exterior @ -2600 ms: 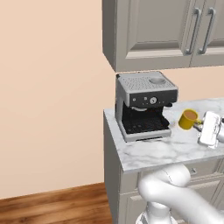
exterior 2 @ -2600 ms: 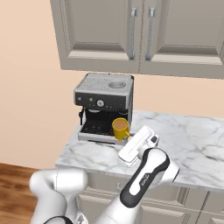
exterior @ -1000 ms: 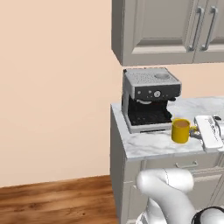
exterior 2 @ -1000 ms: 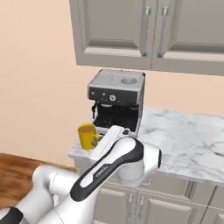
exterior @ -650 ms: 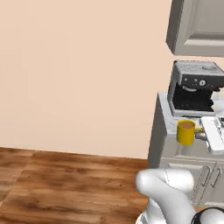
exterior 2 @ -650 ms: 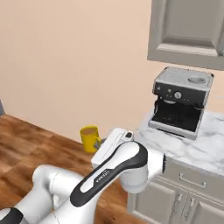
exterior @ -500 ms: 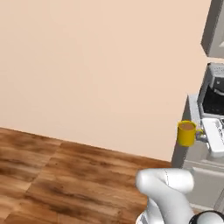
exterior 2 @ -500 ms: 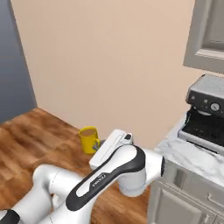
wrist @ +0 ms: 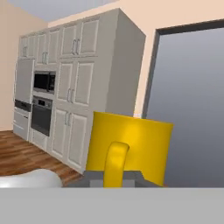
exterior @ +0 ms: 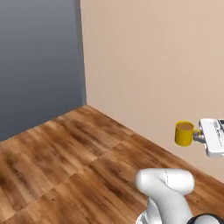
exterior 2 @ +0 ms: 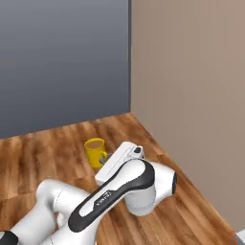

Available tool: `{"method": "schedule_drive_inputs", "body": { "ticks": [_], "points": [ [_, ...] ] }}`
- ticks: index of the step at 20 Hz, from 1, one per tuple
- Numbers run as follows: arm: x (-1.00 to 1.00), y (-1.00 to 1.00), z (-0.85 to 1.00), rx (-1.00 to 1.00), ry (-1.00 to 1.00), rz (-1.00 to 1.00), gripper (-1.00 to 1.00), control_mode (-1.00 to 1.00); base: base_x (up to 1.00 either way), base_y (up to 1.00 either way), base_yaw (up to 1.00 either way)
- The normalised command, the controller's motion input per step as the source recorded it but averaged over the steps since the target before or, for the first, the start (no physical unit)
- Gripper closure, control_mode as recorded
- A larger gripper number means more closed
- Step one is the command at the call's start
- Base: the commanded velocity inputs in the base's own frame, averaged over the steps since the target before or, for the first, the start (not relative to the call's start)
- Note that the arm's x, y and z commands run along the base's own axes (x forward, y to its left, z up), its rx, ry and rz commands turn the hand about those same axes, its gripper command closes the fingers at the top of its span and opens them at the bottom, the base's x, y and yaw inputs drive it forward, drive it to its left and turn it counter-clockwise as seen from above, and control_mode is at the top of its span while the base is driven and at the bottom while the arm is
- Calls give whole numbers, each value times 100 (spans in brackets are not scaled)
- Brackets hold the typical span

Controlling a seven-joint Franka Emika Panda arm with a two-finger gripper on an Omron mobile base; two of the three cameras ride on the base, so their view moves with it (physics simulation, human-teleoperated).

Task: Pick up the brewed coffee from the coffee machine and place it next to the breakfast plate on the dining counter.

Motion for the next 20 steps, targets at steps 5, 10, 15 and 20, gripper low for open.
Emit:
{"method": "schedule_drive_inputs", "body": {
  "ticks": [5,10,15,20],
  "points": [
    [0,0,0,0,0,0,100,100,30,31,71],
    [0,0,0,0,0,0,100,100,42,25,69],
    [0,0,0,0,0,0,100,100,40,18,72],
    [0,0,0,0,0,0,100,100,13,7,83]
  ]
}}
